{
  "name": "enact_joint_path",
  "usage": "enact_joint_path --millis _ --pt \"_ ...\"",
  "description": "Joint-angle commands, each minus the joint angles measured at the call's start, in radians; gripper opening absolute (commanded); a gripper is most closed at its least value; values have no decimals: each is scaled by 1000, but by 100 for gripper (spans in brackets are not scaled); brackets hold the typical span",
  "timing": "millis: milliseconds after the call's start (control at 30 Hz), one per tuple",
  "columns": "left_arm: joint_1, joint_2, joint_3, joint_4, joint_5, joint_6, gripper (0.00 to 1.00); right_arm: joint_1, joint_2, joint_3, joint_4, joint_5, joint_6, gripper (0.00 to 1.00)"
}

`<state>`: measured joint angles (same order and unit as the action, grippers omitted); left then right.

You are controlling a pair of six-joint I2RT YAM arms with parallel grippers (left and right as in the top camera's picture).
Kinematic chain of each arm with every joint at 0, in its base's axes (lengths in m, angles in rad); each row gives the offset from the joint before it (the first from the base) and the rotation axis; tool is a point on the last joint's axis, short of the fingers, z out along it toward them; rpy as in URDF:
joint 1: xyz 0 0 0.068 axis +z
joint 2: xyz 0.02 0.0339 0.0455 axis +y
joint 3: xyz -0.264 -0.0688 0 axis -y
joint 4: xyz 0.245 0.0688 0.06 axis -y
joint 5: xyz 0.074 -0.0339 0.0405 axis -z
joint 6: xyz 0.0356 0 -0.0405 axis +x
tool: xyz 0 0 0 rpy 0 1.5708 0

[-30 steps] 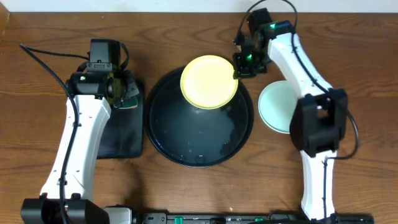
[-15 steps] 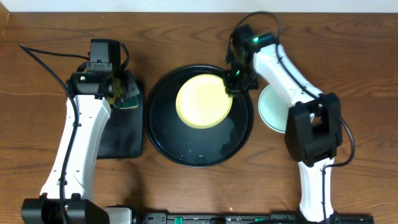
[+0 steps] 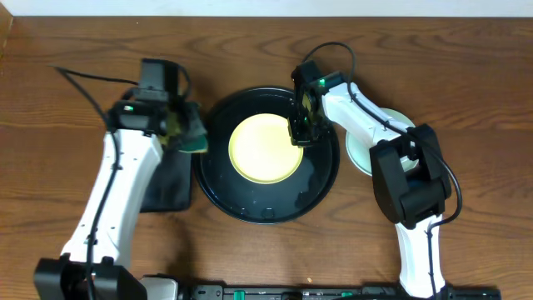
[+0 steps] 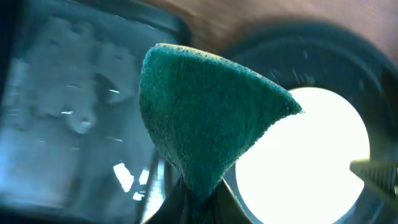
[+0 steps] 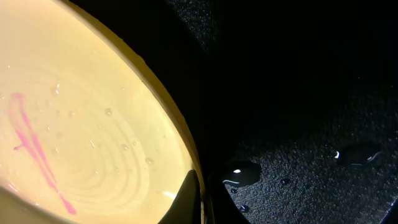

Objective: Clean dirty plates on tray and stack at the side
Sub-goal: 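Bring the sponge with the left gripper onto the yellow plate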

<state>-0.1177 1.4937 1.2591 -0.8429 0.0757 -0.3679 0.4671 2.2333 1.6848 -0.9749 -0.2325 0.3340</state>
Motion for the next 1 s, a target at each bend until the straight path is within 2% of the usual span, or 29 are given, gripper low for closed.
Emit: enact_joint_path --millis 0,267,500,800,967 --pt "-69 22 -19 27 18 -13 8 18 16 -31 7 40 25 1" --pt "-200 203 -18 153 18 -74 7 18 16 -31 7 41 25 1" --pt "-280 346 -18 161 19 -91 8 18 16 -31 7 41 25 1" --pt "-341 383 -18 183 11 -89 8 18 16 -31 7 41 25 1" --pt "-341 383 -18 233 48 54 7 18 16 -31 7 40 25 1"
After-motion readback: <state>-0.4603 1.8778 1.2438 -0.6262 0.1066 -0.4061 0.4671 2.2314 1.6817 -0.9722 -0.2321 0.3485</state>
